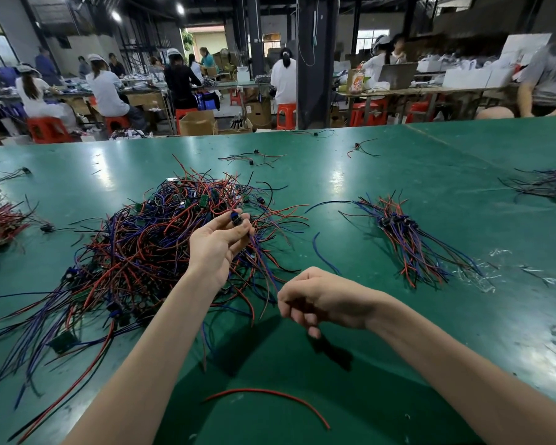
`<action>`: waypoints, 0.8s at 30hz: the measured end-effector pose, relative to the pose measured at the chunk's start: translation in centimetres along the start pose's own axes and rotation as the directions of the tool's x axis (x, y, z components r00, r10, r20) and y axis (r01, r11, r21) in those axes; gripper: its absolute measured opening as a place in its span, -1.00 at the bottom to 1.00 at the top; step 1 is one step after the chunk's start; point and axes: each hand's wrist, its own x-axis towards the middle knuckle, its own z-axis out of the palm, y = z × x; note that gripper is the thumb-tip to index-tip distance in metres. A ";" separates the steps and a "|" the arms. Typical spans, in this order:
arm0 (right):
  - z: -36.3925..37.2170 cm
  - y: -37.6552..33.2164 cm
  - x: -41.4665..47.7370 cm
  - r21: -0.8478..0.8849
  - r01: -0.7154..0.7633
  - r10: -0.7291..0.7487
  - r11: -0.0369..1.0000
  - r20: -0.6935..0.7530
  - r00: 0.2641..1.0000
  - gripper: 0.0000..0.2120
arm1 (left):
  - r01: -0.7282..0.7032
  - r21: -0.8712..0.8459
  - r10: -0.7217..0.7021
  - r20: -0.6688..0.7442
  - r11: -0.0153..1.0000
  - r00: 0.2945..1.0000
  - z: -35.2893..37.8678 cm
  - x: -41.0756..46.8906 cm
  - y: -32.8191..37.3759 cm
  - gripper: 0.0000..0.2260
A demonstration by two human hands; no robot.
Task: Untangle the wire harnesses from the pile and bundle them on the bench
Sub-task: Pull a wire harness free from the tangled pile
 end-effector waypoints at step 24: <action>-1.3 -0.3 -0.8 -0.159 -0.003 0.038 0.987 0.216 0.976 -0.78 | 0.050 0.047 -0.054 0.103 0.998 0.993 0.2 -0.1 -0.1 -0.81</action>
